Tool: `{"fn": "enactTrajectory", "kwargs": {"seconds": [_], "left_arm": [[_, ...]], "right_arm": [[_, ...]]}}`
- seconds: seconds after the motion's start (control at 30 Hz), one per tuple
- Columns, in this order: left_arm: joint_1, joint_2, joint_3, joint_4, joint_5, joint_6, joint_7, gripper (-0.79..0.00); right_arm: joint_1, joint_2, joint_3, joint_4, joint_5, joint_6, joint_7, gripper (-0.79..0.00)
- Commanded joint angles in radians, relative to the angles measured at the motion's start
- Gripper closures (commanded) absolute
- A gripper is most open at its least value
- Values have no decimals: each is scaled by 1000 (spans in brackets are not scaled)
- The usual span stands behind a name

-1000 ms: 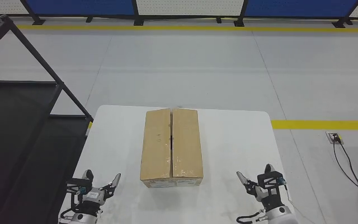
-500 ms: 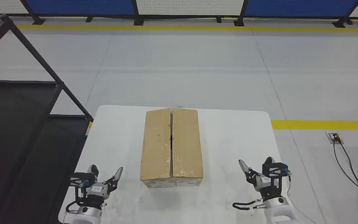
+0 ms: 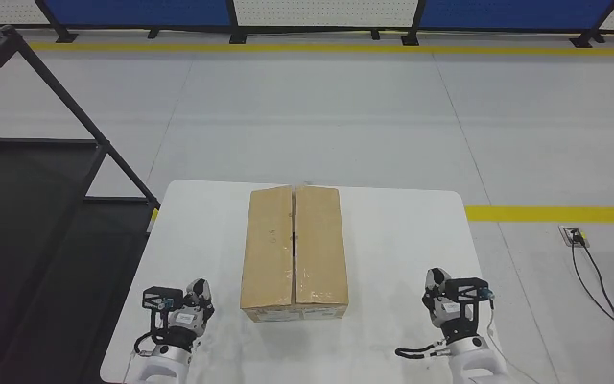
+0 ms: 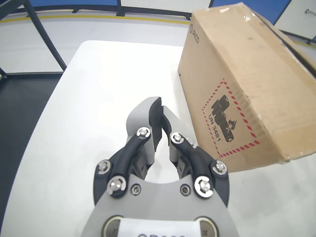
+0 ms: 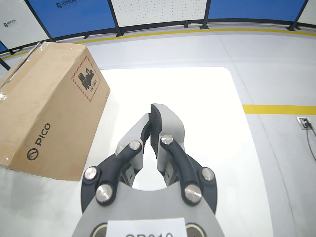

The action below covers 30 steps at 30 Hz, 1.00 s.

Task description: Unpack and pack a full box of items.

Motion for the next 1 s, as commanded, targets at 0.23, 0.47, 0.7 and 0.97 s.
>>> {"fn": "enactTrajectory", "kwargs": {"seconds": [0.23, 0.47, 0.7, 0.97], "left_arm": [[-41, -8, 115, 47, 103, -74, -27, 0], [-58, -14, 158, 40, 131, -98, -32, 0], [-72, -18, 212, 31, 173, -136, -49, 0], [-70, -23, 196, 39, 124, -98, -41, 0]], "right_arm": [[-3, 3, -1, -1, -53, -120, -35, 0], [-19, 7, 25, -14, -45, -205, -48, 0], [-44, 11, 51, -38, -59, -245, -58, 0], [-69, 13, 83, -41, -48, -271, -76, 0]]}}
